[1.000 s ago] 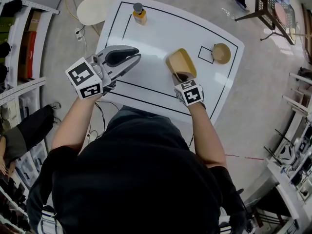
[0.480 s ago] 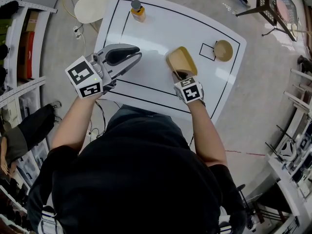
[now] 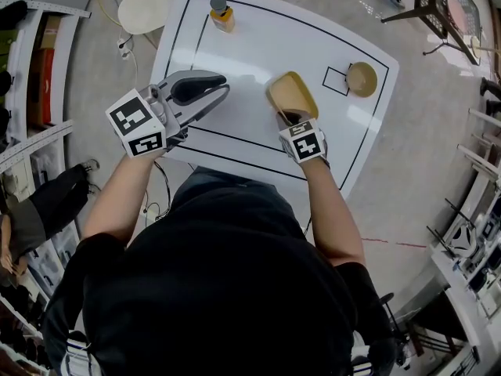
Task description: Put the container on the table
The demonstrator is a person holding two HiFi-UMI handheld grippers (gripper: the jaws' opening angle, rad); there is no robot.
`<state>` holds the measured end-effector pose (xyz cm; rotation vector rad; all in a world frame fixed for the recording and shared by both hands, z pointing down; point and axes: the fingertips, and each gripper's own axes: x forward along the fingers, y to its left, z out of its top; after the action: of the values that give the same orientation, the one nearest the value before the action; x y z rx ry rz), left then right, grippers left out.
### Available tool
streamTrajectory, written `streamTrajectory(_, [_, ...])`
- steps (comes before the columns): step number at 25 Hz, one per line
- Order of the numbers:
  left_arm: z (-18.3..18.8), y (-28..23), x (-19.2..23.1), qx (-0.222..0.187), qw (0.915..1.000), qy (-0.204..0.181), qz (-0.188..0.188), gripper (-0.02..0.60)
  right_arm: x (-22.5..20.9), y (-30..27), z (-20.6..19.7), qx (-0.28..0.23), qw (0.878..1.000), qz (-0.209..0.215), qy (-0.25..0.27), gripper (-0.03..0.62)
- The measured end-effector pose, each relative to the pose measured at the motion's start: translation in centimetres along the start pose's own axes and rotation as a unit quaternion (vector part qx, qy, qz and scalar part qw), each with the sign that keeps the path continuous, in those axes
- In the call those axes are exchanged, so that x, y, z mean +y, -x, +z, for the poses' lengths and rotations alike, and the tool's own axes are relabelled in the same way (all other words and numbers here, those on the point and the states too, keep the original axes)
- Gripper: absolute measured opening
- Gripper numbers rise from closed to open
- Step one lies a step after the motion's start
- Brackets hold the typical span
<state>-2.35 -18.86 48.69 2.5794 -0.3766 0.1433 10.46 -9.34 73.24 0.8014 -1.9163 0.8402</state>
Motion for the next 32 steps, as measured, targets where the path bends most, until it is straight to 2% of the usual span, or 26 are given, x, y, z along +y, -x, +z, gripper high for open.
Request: streamTrajectory(32, [-0.7,-0.4,0.7,0.001,1.0,0.009,-0.002,0.063,0.2,-1.6,-1.0,0.043,0.999,-0.005,0.025,0.011])
